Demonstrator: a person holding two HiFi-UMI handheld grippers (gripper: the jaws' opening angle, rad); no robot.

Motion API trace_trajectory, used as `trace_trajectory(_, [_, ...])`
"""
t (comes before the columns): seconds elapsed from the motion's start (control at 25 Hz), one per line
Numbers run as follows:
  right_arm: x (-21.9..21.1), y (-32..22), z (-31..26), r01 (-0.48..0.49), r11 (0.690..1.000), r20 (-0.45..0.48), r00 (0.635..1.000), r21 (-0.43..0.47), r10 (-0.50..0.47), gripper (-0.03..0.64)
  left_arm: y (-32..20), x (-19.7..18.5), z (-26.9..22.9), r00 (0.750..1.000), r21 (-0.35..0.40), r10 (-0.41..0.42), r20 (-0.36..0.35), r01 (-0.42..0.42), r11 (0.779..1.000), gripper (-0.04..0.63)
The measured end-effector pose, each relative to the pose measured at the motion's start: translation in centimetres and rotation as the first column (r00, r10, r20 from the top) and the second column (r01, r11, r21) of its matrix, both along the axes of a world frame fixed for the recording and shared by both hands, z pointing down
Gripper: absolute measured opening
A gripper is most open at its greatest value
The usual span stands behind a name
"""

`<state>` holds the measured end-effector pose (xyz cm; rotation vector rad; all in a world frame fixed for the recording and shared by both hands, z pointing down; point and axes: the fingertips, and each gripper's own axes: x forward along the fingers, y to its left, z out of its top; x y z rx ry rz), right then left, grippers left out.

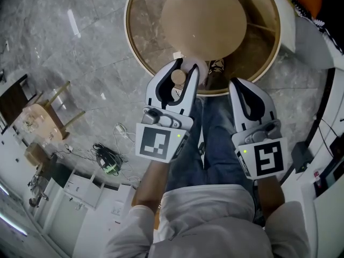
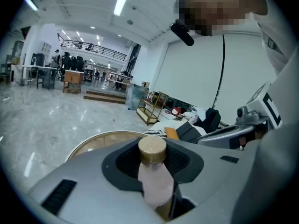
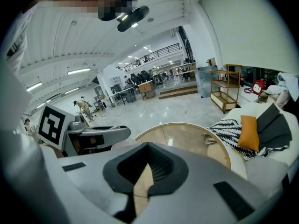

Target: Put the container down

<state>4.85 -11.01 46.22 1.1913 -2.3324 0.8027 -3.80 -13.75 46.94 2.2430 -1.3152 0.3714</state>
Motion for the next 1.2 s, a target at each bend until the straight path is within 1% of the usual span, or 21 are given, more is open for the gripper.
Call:
trace_trajectory(0.08, [0.0,-0.2,0.2,-0.007,1.0,0.002,1.0,-0.005,0.007,0.015,-0.4,0.1,0.5,1.0,0.006,0.005,0.01,-0.005,1.0,0.131])
trace_trajectory(0.16, [0.0,-0.5,0.4,-0.012,1.0,0.003,1.0,-0.009,0.012,0.015,-0.7,0.2,1.0,0.999,0.018,0.017,0.038,-0.018,1.0,0.13])
trace_trajectory(0.24, [-0.1,-0.7,0.6,-0.016,1.0,0.002,1.0,-0.013,0.016,0.015,-0.9,0.3,1.8,0.998,0.012,0.018,0.053,-0.019,1.0,0.13])
trace_trajectory(0.48, [-0.3,-1.2,1.3,-0.01,1.0,-0.002,1.0,-0.029,0.01,0.015,-1.7,0.1,3.4,0.999,0.001,-0.009,0.048,0.009,1.0,0.131])
trace_trajectory(0.64, [-0.3,-1.7,1.8,-0.003,0.999,-0.005,1.0,-0.033,0.003,0.015,-2.2,0.2,4.4,0.998,0.01,-0.004,0.066,0.003,1.0,0.13])
trace_trajectory(0.8, [-0.1,-1.9,2.4,-0.01,0.999,-0.008,1.0,-0.037,0.01,0.015,-2.3,0.4,5.4,0.998,0.004,-0.004,0.061,0.004,1.0,0.13])
trace_trajectory(1.2, [0.3,-3.2,4.0,-0.01,1.0,-0.015,1.0,-0.015,0.009,0.015,-3.6,0.9,7.7,0.998,0.001,-0.027,0.064,0.027,1.0,0.13])
